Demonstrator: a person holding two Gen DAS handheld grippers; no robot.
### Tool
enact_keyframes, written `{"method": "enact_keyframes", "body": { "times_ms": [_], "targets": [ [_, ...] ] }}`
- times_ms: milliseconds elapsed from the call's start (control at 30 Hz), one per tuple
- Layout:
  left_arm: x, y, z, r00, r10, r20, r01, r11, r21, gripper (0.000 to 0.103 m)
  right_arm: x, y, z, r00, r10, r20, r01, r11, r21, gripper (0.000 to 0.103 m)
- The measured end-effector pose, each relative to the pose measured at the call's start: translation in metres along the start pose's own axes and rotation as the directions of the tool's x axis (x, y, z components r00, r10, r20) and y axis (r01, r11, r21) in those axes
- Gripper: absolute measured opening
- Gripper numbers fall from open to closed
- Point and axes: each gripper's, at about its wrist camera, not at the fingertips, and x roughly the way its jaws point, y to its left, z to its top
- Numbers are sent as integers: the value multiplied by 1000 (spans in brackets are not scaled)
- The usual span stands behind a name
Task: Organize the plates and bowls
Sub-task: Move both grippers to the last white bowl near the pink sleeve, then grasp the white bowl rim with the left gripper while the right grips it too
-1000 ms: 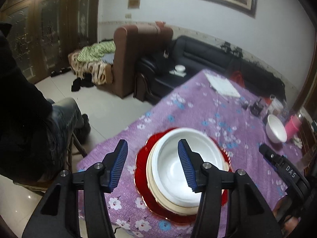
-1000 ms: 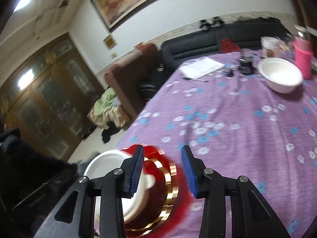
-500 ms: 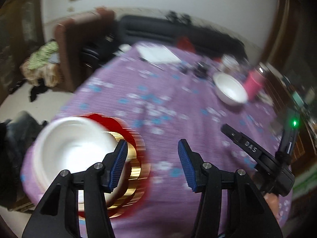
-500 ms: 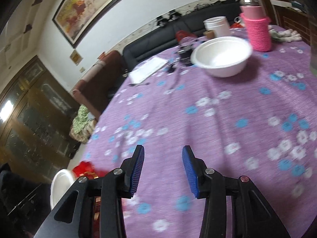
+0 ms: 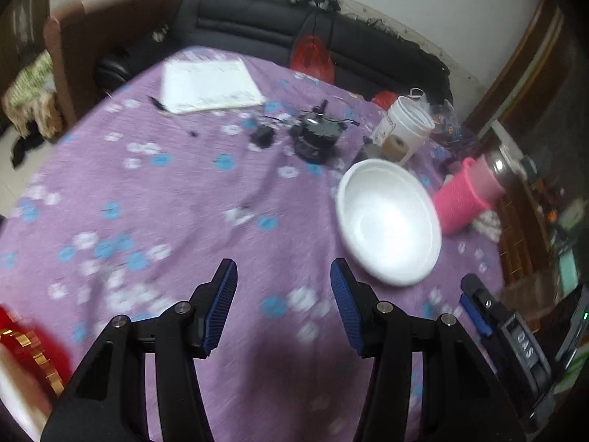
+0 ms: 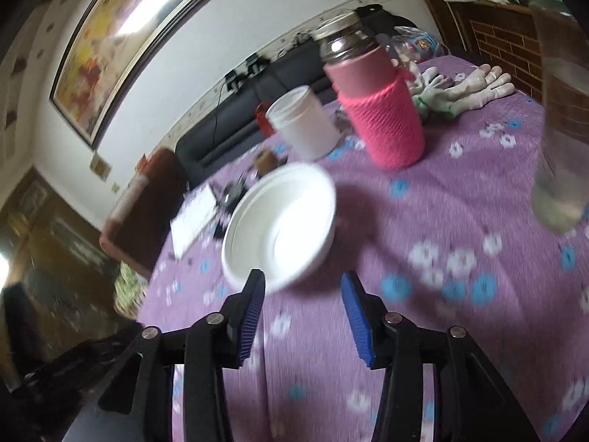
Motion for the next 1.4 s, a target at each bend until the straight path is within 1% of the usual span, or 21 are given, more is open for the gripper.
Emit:
{"method": "enact_keyframes", "body": {
  "times_ms": [33, 133, 200, 267, 333, 467, 533, 567, 600, 667, 733, 833, 900, 1000, 1133, 1167, 1233, 1267, 1300, 1333, 1400],
  "targets": [
    [9, -2, 7, 1000, -24, -9, 24, 1000, -18, 51, 6, -3, 8, 1000, 6, -2, -6, 1000, 15, 48],
    [30, -10, 22, 999, -53, -11, 53, 998, -42, 51, 24, -14, 28, 999, 36, -9, -36, 997, 66, 48],
    [43, -12, 28, 996, -85, -19, 83, 994, -67, 51, 39, -16, 34, 997, 67, -27, -64, 993, 96, 48],
    [51, -13, 32, 993, -115, -9, 114, 989, -92, 51, 53, -20, 39, 997, 73, -35, -69, 991, 112, 48],
    [58, -17, 34, 993, -117, -9, 116, 989, -90, 51, 64, -24, 44, 995, 87, -46, -80, 989, 124, 48],
    [65, -15, 39, 987, -158, 13, 159, 980, -118, 53, 73, -35, 38, 992, 121, -37, -113, 981, 157, 50],
    [70, -16, 40, 984, -175, 39, 178, 977, -113, 57, 80, -39, 35, 992, 118, -55, -107, 981, 164, 51],
    [74, -16, 39, 982, -186, 45, 190, 976, -110, 57, 83, -42, 35, 990, 122, -65, -109, 979, 172, 51],
    [78, -16, 38, 980, -196, 44, 200, 973, -113, 57, 83, -43, 35, 991, 122, -61, -109, 978, 176, 51],
    [90, -19, 39, 979, -205, -8, 203, 974, -106, 57, 83, -44, 35, 993, 108, -49, -99, 982, 161, 51],
    [95, -18, 39, 974, -225, -16, 221, 968, -120, 57, 84, -44, 35, 994, 102, -39, -95, 983, 154, 51],
    [99, -16, 39, 974, -225, -34, 218, 967, -128, 57, 90, -43, 32, 992, 114, -62, -103, 982, 158, 51],
    [99, -16, 38, 972, -233, -25, 227, 965, -132, 57, 91, -39, 31, 993, 102, -62, -93, 985, 145, 51],
    [95, -20, 37, 973, -230, -9, 228, 968, -102, 57, 91, -37, 30, 994, 93, -57, -85, 987, 138, 51],
    [94, -23, 36, 979, -203, 14, 203, 977, -64, 57, 95, -36, 30, 995, 84, -61, -75, 987, 143, 51],
    [96, -23, 36, 979, -205, 3, 204, 977, -60, 55, 95, -35, 30, 995, 82, -61, -73, 987, 144, 51],
    [101, -23, 36, 977, -213, -18, 211, 975, -66, 41, 96, -33, 29, 995, 76, -58, -67, 988, 141, 51],
    [102, -22, 36, 976, -215, -27, 213, 975, -69, 39, 97, -32, 29, 996, 72, -56, -64, 988, 138, 51],
    [104, -22, 36, 977, -213, -30, 210, 975, -70, 34, 97, -31, 29, 996, 69, -55, -61, 989, 136, 51],
    [105, -22, 36, 978, -208, -32, 205, 976, -71, 31, 98, -30, 28, 996, 65, -53, -58, 989, 134, 51],
    [105, -21, 36, 978, -208, -34, 205, 976, -75, 31, 98, -29, 27, 997, 55, -51, -48, 991, 125, 51]
  ]
}}
